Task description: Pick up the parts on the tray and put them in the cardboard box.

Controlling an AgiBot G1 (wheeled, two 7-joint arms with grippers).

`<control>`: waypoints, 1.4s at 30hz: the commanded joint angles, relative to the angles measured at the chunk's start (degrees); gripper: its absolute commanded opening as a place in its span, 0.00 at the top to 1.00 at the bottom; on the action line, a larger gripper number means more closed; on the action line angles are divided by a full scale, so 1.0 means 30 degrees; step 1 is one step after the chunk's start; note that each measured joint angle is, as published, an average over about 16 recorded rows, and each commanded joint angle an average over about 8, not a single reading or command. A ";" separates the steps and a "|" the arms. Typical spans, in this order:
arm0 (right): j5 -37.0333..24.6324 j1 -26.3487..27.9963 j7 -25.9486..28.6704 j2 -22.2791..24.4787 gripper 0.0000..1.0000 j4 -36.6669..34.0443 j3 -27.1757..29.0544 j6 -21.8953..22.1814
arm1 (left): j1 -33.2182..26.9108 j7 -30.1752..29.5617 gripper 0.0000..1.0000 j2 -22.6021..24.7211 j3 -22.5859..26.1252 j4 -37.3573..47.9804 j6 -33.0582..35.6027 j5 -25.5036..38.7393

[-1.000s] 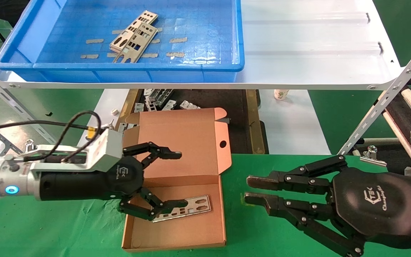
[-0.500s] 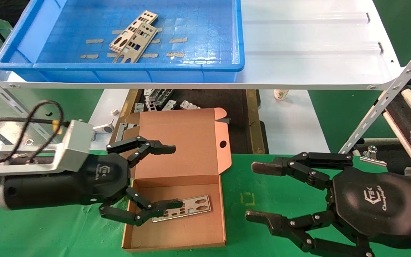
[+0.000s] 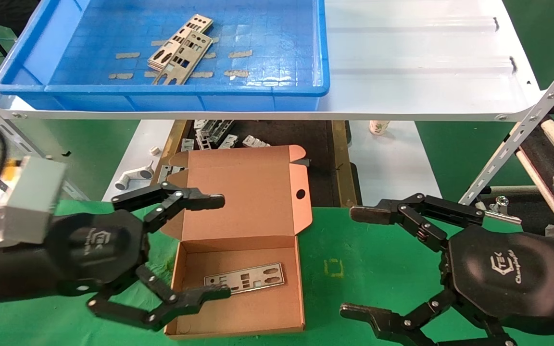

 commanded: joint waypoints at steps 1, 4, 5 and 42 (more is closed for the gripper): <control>0.0000 0.0000 0.0000 0.0000 0.00 0.0000 0.0000 0.0000 | 0.0309 -0.0317 0.00 -0.0237 -0.0370 -0.0525 0.0014 -0.0243; 0.0001 0.0000 0.0000 0.0000 0.00 0.0000 -0.0001 0.0000 | 0.0763 -0.0784 0.00 -0.0585 -0.0914 -0.1298 0.0035 -0.0600; 0.0001 0.0000 -0.0001 0.0000 0.00 0.0000 -0.0001 0.0000 | 0.0874 -0.0898 0.00 -0.0670 -0.1047 -0.1487 0.0040 -0.0687; 0.0014 -0.0005 -0.0002 0.0002 0.00 -0.0004 -0.0001 0.0007 | 0.1248 -0.1267 0.00 -0.0956 -0.1493 -0.2109 0.0058 -0.0983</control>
